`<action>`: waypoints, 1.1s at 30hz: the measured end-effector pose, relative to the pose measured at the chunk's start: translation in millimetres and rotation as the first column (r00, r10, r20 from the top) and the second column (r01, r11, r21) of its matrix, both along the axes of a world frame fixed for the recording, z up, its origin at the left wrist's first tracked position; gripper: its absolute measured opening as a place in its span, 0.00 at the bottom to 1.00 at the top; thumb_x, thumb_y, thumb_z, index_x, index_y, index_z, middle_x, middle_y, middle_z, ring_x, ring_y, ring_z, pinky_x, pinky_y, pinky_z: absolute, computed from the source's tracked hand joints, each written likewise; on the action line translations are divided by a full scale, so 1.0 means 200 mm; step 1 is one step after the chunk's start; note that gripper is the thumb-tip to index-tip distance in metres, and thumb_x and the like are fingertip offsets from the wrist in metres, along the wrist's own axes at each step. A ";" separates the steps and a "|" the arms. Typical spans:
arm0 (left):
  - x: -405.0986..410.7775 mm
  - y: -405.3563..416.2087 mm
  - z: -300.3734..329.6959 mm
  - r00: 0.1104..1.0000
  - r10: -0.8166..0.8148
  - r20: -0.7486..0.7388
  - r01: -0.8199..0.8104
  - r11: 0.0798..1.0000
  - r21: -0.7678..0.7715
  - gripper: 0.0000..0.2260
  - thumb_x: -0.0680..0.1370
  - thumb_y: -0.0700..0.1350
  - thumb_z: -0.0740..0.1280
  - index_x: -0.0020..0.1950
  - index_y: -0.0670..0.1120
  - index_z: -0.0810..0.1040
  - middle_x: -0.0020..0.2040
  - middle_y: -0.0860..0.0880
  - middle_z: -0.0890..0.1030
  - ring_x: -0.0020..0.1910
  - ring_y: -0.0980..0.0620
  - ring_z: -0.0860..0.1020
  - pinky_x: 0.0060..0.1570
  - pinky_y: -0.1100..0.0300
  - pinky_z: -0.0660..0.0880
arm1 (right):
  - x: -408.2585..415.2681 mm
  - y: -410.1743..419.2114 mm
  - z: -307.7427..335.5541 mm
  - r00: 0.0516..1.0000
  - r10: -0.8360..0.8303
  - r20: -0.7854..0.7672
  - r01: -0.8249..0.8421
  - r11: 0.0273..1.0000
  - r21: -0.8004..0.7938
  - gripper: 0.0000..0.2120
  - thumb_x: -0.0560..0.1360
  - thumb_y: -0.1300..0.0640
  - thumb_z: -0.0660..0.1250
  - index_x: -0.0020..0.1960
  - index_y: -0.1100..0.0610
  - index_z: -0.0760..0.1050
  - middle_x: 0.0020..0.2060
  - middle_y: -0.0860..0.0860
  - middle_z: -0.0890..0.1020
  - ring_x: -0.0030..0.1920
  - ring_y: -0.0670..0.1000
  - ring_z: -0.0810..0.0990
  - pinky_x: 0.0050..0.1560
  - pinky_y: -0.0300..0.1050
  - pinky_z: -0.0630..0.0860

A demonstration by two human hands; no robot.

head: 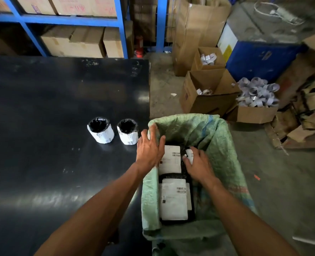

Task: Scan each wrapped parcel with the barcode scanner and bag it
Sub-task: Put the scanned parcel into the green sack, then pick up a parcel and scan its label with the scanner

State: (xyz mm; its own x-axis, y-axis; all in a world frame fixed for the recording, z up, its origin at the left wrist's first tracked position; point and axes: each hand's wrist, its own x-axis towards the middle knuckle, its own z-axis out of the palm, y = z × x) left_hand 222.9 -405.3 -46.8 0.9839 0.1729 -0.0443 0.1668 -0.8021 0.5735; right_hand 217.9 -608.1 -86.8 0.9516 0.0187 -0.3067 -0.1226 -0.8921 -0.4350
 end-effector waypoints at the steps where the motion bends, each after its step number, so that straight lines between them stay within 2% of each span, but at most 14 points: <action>1: -0.02 0.05 0.00 1.000 -0.022 -0.014 0.023 0.999 0.031 0.30 0.84 0.58 0.56 0.81 0.46 0.56 0.72 0.36 0.64 0.68 0.33 0.69 0.70 0.41 0.67 | -0.01 0.02 0.06 1.000 0.014 0.023 -0.014 1.000 -0.024 0.28 0.83 0.42 0.60 0.78 0.53 0.63 0.73 0.60 0.68 0.72 0.62 0.70 0.70 0.54 0.69; 4: -0.09 0.24 0.02 0.991 -0.131 -0.019 0.133 0.973 0.191 0.29 0.84 0.59 0.52 0.81 0.45 0.58 0.75 0.34 0.63 0.72 0.34 0.66 0.73 0.43 0.62 | -0.04 0.11 0.21 0.995 0.037 0.094 -0.031 0.998 -0.063 0.31 0.83 0.39 0.59 0.80 0.53 0.61 0.76 0.58 0.67 0.74 0.60 0.68 0.72 0.54 0.68; 8: -0.16 0.56 0.04 0.971 -0.233 -0.048 0.233 0.894 0.384 0.33 0.81 0.61 0.44 0.79 0.42 0.62 0.72 0.32 0.67 0.69 0.32 0.70 0.70 0.41 0.65 | -0.09 0.28 0.36 0.986 0.054 0.156 -0.045 0.997 -0.061 0.31 0.82 0.39 0.59 0.80 0.53 0.61 0.75 0.57 0.67 0.74 0.59 0.68 0.72 0.54 0.67; 9: -0.17 0.65 0.05 0.971 -0.234 -0.050 0.233 0.880 0.414 0.33 0.81 0.61 0.45 0.78 0.41 0.63 0.71 0.32 0.68 0.67 0.32 0.71 0.68 0.40 0.67 | -0.10 0.34 0.39 0.982 0.064 0.178 -0.055 0.997 -0.058 0.30 0.82 0.39 0.59 0.79 0.53 0.62 0.75 0.57 0.68 0.73 0.59 0.68 0.72 0.54 0.67; 12: -0.18 0.88 0.08 0.976 -0.208 -0.060 0.213 0.867 0.450 0.28 0.83 0.57 0.56 0.78 0.41 0.64 0.69 0.34 0.70 0.64 0.32 0.73 0.67 0.41 0.68 | -0.14 0.52 0.45 0.963 0.130 0.235 -0.110 0.989 -0.096 0.30 0.81 0.40 0.61 0.78 0.54 0.65 0.72 0.57 0.71 0.71 0.59 0.71 0.69 0.53 0.69; 15: -0.17 1.09 0.10 0.979 -0.183 -0.091 0.204 0.851 0.484 0.28 0.82 0.56 0.59 0.78 0.43 0.62 0.68 0.36 0.70 0.63 0.36 0.74 0.65 0.45 0.68 | -0.21 0.72 0.48 0.942 0.202 0.269 -0.175 0.977 -0.121 0.30 0.80 0.39 0.63 0.76 0.54 0.67 0.68 0.56 0.74 0.69 0.59 0.73 0.66 0.53 0.70; 17: -0.14 1.20 0.10 0.977 -0.177 -0.116 0.211 0.839 0.502 0.28 0.82 0.56 0.60 0.78 0.43 0.61 0.67 0.37 0.70 0.62 0.37 0.74 0.63 0.46 0.70 | -0.27 0.85 0.47 0.937 0.233 0.262 -0.210 0.971 -0.113 0.30 0.80 0.38 0.63 0.76 0.53 0.67 0.70 0.55 0.74 0.70 0.58 0.72 0.67 0.53 0.69; 20: -0.09 1.32 0.07 0.971 -0.175 -0.162 0.234 0.831 0.504 0.31 0.80 0.57 0.63 0.77 0.44 0.60 0.66 0.38 0.69 0.62 0.37 0.73 0.63 0.45 0.71 | -0.37 1.00 0.42 0.956 0.251 0.153 -0.241 0.967 -0.079 0.32 0.79 0.36 0.62 0.78 0.51 0.64 0.73 0.54 0.70 0.73 0.57 0.70 0.70 0.53 0.69; 23: -0.02 1.38 0.02 0.948 -0.238 -0.209 0.314 0.801 0.510 0.35 0.77 0.57 0.67 0.79 0.46 0.57 0.69 0.37 0.67 0.65 0.36 0.71 0.65 0.42 0.70 | -0.45 1.11 0.35 0.957 0.291 0.018 -0.288 0.954 -0.088 0.34 0.79 0.34 0.61 0.78 0.49 0.61 0.73 0.53 0.69 0.71 0.56 0.72 0.69 0.53 0.71; 26: 0.05 1.41 -0.01 0.910 -0.312 -0.272 0.412 0.742 0.528 0.43 0.75 0.57 0.71 0.82 0.51 0.51 0.77 0.35 0.57 0.72 0.34 0.64 0.69 0.37 0.65 | -0.51 1.20 0.30 0.955 0.268 -0.128 -0.279 0.957 -0.075 0.36 0.76 0.32 0.62 0.78 0.46 0.59 0.73 0.53 0.67 0.70 0.57 0.73 0.68 0.56 0.71; 28: 0.10 1.41 -0.02 0.883 -0.355 -0.307 0.469 0.700 0.539 0.47 0.73 0.57 0.74 0.82 0.55 0.45 0.79 0.35 0.50 0.75 0.32 0.57 0.71 0.34 0.61 | -0.54 1.24 0.28 0.945 0.212 -0.247 -0.233 0.971 -0.059 0.41 0.73 0.28 0.63 0.79 0.44 0.56 0.74 0.55 0.66 0.71 0.59 0.72 0.69 0.58 0.71; 33: 0.27 1.38 -0.07 0.793 -0.465 -0.394 0.609 0.612 0.504 0.51 0.73 0.54 0.75 0.81 0.61 0.39 0.80 0.37 0.37 0.78 0.28 0.42 0.72 0.28 0.53 | -0.62 1.28 0.17 0.864 0.079 -0.497 -0.114 0.993 -0.040 0.55 0.61 0.23 0.69 0.80 0.40 0.51 0.76 0.57 0.67 0.75 0.60 0.69 0.72 0.59 0.68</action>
